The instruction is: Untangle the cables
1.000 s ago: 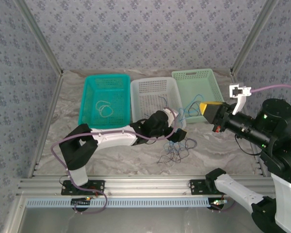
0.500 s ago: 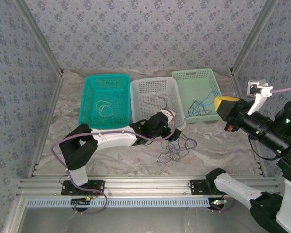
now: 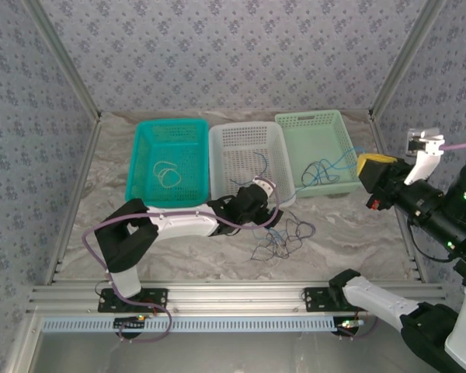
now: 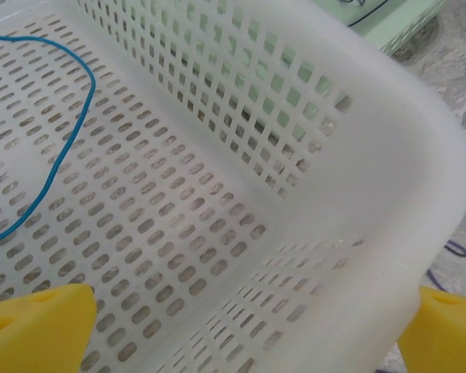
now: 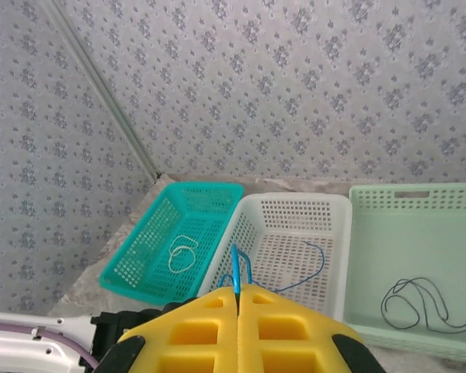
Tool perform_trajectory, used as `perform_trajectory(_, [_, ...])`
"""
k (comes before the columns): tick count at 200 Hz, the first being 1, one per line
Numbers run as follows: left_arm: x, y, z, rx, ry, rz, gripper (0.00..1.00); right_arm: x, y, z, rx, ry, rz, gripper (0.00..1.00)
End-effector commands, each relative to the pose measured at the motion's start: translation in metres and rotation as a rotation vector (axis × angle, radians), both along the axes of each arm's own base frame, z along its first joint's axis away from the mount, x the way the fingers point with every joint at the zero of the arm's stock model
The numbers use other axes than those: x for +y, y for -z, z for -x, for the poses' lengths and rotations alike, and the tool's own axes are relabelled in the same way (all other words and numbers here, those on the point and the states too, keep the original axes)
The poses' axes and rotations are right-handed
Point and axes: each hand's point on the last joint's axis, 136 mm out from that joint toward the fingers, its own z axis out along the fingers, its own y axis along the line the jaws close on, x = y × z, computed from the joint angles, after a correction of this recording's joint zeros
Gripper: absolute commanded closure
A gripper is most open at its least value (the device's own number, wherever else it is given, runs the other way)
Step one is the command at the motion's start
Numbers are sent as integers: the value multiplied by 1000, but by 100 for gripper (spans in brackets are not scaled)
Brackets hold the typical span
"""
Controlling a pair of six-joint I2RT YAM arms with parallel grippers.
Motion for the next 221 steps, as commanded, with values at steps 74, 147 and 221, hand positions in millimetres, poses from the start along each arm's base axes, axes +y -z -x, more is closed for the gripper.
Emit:
perform_trajectory(74, [2,-19,4,-48,1,23,14,-38,-4,11,-65,102,54,100])
perform_trajectory(147, [-5,-35,-1,-100,28,27,79,-37,11,6,-62,76,90,100])
perform_trajectory(221, [-15,-47,1,-119,76,46,71,-9,24,-8,-36,30,128,100])
